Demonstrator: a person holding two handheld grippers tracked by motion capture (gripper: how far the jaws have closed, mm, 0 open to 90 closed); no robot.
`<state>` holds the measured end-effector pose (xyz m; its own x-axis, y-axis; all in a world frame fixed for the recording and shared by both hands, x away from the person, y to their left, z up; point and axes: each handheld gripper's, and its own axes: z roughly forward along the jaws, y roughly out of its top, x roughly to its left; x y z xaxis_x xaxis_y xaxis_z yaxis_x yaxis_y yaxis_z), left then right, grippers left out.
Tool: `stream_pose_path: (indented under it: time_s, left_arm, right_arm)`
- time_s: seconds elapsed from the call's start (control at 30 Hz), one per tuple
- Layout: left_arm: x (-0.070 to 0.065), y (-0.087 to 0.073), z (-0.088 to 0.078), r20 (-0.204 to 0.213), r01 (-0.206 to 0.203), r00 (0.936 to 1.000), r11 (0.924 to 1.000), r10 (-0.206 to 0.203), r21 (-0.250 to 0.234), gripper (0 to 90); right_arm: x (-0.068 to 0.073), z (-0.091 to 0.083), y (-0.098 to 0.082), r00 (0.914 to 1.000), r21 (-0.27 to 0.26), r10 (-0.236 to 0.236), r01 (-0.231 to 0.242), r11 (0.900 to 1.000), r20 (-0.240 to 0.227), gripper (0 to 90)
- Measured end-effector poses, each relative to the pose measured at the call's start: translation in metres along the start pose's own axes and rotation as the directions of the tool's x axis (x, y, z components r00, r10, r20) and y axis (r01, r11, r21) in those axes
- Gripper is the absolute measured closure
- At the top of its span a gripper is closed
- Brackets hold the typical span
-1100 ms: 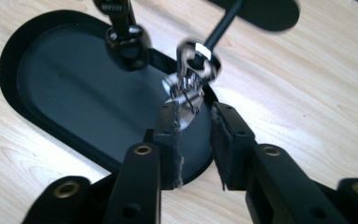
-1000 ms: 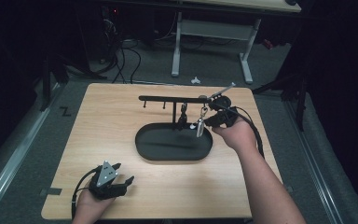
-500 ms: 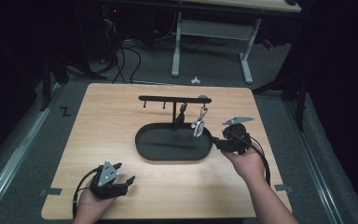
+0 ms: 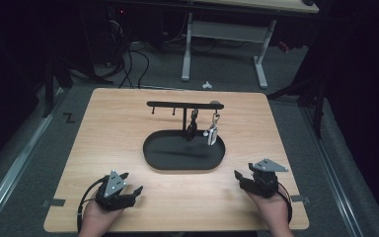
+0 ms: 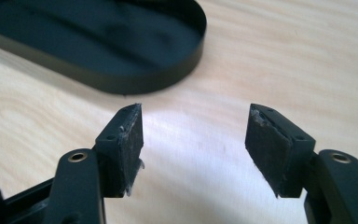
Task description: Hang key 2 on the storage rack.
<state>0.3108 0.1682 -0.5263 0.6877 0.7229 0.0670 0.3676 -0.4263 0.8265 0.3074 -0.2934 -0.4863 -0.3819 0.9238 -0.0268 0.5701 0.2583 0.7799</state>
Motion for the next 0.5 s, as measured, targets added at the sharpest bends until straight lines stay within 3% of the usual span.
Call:
stream_pose_path:
  time_s: [0.07, 0.1, 0.13, 0.17, 0.2, 0.27, 0.37, 0.5]
  left_arm:
    - [-0.003, 0.001, 0.000, 0.002, -0.008, 1.0000, 1.0000, 0.008, 0.002, 29.3]
    - [-0.005, 0.002, 0.001, 0.004, -0.009, 1.0000, 1.0000, 0.009, -0.001, 29.3]
    - [-0.006, 0.003, 0.001, 0.008, -0.011, 0.9999, 0.9999, 0.011, 0.002, 29.3]
    - [-0.007, 0.004, 0.002, 0.009, -0.023, 0.9997, 0.9997, 0.023, 0.004, 29.2]
    - [-0.009, 0.004, 0.002, 0.008, -0.032, 0.9994, 0.9994, 0.032, 0.007, 29.3]
    - [-0.011, 0.005, 0.004, 0.007, -0.041, 0.9992, 0.9991, 0.040, 0.013, 29.0]
    - [-0.012, 0.006, 0.004, 0.011, -0.033, 0.9994, 0.9994, 0.033, 0.007, 29.0]
    - [-0.013, 0.008, 0.003, 0.011, -0.038, 0.9992, 0.9993, 0.038, 0.000, 28.7]
  right_arm:
    - [0.001, -0.006, -0.018, 0.9993, -0.052, 0.025, -0.023, 0.998, 0.027, 37.7]
    - [0.002, -0.011, -0.035, 0.9972, -0.113, 0.060, -0.054, 0.992, 0.045, 41.4]
    - [0.001, -0.011, -0.045, 0.9957, -0.121, 0.084, -0.079, 0.990, 0.037, 42.2]
    - [0.000, -0.010, -0.047, 0.9957, -0.087, 0.092, -0.090, 0.992, 0.012, 38.6]
    - [-0.001, -0.010, -0.045, 0.9981, -0.063, 0.060, -0.060, 0.996, 0.008, 38.7]
    - [-0.001, -0.012, -0.045, 0.9980, -0.082, 0.053, -0.050, 0.995, 0.034, 39.3]
    - [0.001, -0.010, -0.043, 0.9972, -0.094, 0.074, -0.073, 0.993, 0.011, 39.1]
    - [0.008, -0.009, -0.043, 0.9994, -0.091, 0.030, -0.028, 0.995, 0.019, 38.8]
